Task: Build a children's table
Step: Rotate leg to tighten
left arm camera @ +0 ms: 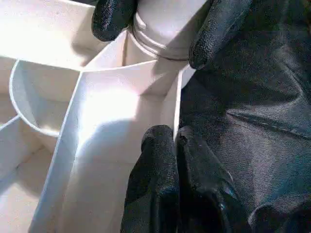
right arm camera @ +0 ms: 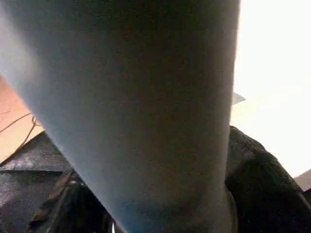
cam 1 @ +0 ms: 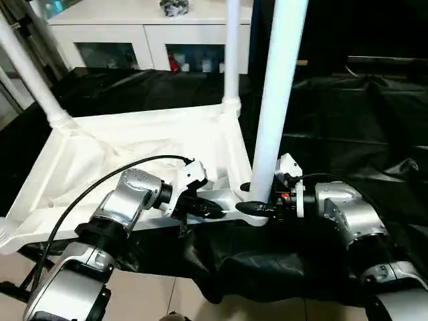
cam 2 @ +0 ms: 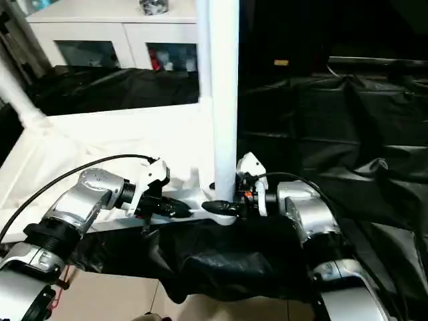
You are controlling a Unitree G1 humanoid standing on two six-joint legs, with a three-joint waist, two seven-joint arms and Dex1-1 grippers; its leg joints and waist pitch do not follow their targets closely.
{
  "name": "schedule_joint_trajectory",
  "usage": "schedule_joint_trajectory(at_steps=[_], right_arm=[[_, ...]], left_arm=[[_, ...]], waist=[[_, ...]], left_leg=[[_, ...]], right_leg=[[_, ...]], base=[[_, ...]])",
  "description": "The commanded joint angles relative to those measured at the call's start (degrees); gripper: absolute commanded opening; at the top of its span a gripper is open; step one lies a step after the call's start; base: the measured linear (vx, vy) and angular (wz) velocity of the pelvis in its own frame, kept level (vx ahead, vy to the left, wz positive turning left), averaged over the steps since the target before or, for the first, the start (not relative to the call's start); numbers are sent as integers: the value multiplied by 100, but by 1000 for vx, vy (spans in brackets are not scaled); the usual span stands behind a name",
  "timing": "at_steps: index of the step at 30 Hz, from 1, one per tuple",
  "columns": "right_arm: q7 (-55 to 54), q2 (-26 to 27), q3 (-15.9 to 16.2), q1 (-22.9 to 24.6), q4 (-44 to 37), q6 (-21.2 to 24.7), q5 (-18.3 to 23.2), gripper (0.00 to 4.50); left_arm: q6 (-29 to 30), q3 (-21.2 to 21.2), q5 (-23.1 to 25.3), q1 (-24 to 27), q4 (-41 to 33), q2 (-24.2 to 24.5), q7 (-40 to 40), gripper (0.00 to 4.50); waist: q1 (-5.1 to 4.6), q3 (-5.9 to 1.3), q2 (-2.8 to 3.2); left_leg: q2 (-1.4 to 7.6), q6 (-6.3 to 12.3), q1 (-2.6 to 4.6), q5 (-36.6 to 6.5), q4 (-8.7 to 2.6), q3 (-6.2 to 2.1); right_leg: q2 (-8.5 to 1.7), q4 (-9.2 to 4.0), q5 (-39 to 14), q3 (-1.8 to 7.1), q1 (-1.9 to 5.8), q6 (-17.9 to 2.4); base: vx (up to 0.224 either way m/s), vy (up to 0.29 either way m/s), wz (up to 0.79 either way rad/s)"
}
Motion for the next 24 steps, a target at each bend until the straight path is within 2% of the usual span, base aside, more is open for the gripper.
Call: schedule_joint_trajectory(at_steps=[1,4,5,6,7,8,9,10,12,16,19,21,24], right_arm=[[332,190,410,184,-65,277,9,266],[75,307,333,245,-37,275,30,265],[-146,386,280,240,23,222,10,265],[-1090,673,79,126,380,33,-137,265],[-1345,748,23,89,483,0,-172,264],[-1781,873,-74,22,662,-49,-232,264],[-2304,1014,-182,-69,895,-123,-293,264],[-2304,1014,-182,-69,895,-123,-293,263],[-3372,1371,-401,-258,1390,-196,-347,260],[-4205,1711,-549,-390,1674,-231,-350,259],[-4557,1912,-552,-513,1938,-426,-504,259],[-4405,1971,-644,-564,1999,-424,-413,329],[-4285,1946,-672,-633,2082,-511,-383,334]], left_arm=[[5,57,-181,-100,-268,-123,96,0],[1,118,-118,-155,-154,-239,482,0],[-6,155,-76,-200,-75,-304,688,0],[-19,261,13,-331,148,-495,1232,0],[-19,288,33,-365,205,-545,1369,0],[-17,332,65,-422,300,-628,1593,0],[-28,372,96,-480,394,-730,1828,0],[-28,372,96,-480,394,-730,1828,0],[-3,479,142,-618,597,-1054,2485,0],[14,483,183,-673,673,-1284,2865,0],[-59,458,198,-658,693,-1416,2946,0],[-133,435,199,-640,703,-1428,2858,0],[-263,391,206,-611,707,-1372,2680,0]], waist=[[0,-368,-51],[14,-376,-59],[16,-370,-83],[14,-357,-70],[-10,-335,-72],[-36,-317,-68],[-52,-317,-78],[-73,-308,-71],[-143,-316,-75],[-155,-328,-79],[-164,-351,-47],[-172,-344,-47],[-185,-330,-44]], left_leg=[[129,411,50,-1168,-316,-12],[125,425,46,-1081,-301,-9],[122,426,41,-1079,-304,-6],[127,379,42,-1143,-314,-8],[123,322,39,-1215,-329,-6],[108,178,75,-1442,-351,-16],[97,77,86,-1549,-374,-36],[94,51,81,-1583,-376,-32],[87,43,72,-1569,-379,-39],[73,130,59,-1476,-365,-32],[75,171,47,-1347,-355,-35],[72,243,42,-1394,-351,-24],[81,259,42,-1515,-370,-30]], right_leg=[[-278,-355,-622,193,329,-1541],[-280,-350,-533,194,325,-1541],[-278,-356,-576,191,325,-1527],[-290,-370,-743,195,307,-1495],[-290,-386,-893,199,295,-1466],[-302,-433,-1363,196,283,-1368],[-314,-462,-1731,192,304,-1231],[-310,-469,-1807,200,290,-1192],[-302,-478,-1749,205,289,-1148],[-291,-480,-1586,204,291,-1142],[-285,-442,-1253,193,297,-1216],[-279,-444,-1152,190,307,-1258],[-285,-465,-1302,182,307,-1243]], base=[[0,0,0],[0,0,0],[0,0,0],[0,0,0],[0,0,0],[0,0,0],[0,0,0],[0,0,0],[0,0,0],[0,0,0],[0,0,0],[0,0,0],[0,0,0]])
